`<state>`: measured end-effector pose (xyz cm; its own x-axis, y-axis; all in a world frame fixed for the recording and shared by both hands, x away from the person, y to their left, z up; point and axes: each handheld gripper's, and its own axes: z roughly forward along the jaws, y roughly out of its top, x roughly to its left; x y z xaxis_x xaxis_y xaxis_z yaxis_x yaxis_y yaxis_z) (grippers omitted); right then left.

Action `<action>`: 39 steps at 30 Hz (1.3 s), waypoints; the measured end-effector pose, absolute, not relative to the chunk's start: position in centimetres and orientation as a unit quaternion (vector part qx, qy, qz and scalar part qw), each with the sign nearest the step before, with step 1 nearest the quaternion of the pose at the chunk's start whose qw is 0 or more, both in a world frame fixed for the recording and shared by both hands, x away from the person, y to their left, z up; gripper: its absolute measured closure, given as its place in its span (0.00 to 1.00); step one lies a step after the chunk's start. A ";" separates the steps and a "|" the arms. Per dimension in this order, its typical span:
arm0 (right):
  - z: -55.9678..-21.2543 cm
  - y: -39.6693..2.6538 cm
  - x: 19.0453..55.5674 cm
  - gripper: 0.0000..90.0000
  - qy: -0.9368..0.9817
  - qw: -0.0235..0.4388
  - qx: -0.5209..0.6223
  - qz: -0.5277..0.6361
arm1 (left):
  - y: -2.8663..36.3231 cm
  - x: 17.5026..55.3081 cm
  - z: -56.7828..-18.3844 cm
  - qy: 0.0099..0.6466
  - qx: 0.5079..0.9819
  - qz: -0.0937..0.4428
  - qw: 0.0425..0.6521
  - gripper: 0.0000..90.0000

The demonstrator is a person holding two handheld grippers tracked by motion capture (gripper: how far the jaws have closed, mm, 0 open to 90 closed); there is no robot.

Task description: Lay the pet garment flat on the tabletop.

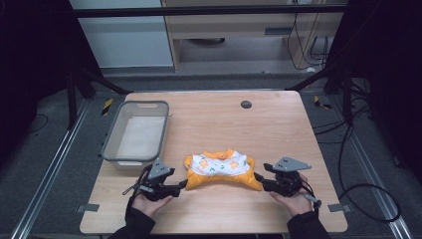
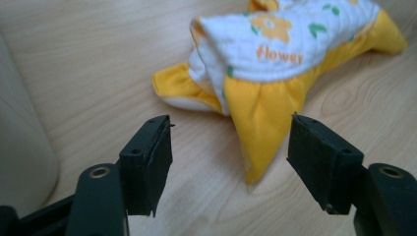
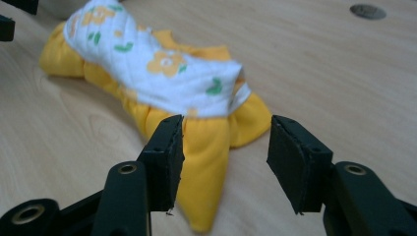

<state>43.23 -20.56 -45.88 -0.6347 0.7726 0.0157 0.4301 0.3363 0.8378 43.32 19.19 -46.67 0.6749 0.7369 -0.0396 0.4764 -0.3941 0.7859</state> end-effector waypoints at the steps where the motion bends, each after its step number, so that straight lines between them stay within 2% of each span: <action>1: -46.1 -20.7 43.0 0.51 0.795 0.195 0.379 0.432 | 19.1 43.1 -47.1 0.369 0.822 0.160 0.404 0.37; 7: -48.2 -20.7 42.4 0.51 0.807 0.177 0.380 0.417 | 17.9 42.6 -48.1 0.355 0.833 0.159 0.393 0.41; 11: -49.0 -20.1 42.6 0.53 0.814 0.165 0.377 0.410 | 17.3 42.8 -48.5 0.349 0.841 0.151 0.385 0.49; 15: -49.4 -19.7 42.9 0.60 0.816 0.151 0.377 0.411 | 17.1 43.1 -48.8 0.350 0.845 0.135 0.381 0.63; 17: -49.6 -19.3 43.0 0.63 0.821 0.149 0.376 0.404 | 17.0 43.3 -49.0 0.350 0.848 0.130 0.375 0.73; 19: -49.7 -19.0 43.2 0.71 0.827 0.149 0.370 0.396 | 17.0 43.5 -49.0 0.352 0.848 0.122 0.376 0.83; 22: -49.4 -18.8 43.2 0.90 0.831 0.146 0.364 0.394 | 17.1 43.7 -48.9 0.361 0.846 0.105 0.379 0.93; 25: -48.5 -19.0 42.9 0.94 0.827 0.139 0.361 0.407 | 17.3 43.7 -48.3 0.359 0.845 0.097 0.384 0.95; 33: -45.5 -20.2 41.4 0.93 0.814 0.138 0.338 0.452 | 19.0 42.0 -44.4 0.340 0.823 0.086 0.448 0.95; 37: -43.7 -20.9 40.0 0.93 0.806 0.121 0.326 0.479 | 20.1 41.4 -43.1 0.342 0.811 0.061 0.470 0.95; 39: -43.7 -21.2 39.6 0.92 0.805 0.112 0.330 0.480 | 20.3 41.1 -42.9 0.350 0.813 0.046 0.462 0.95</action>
<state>39.60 -21.24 -43.68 -0.7575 0.6384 0.1365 0.4233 0.3211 0.8472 41.11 20.34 -42.95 0.7503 0.6123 -0.2493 0.5274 -0.3270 0.7842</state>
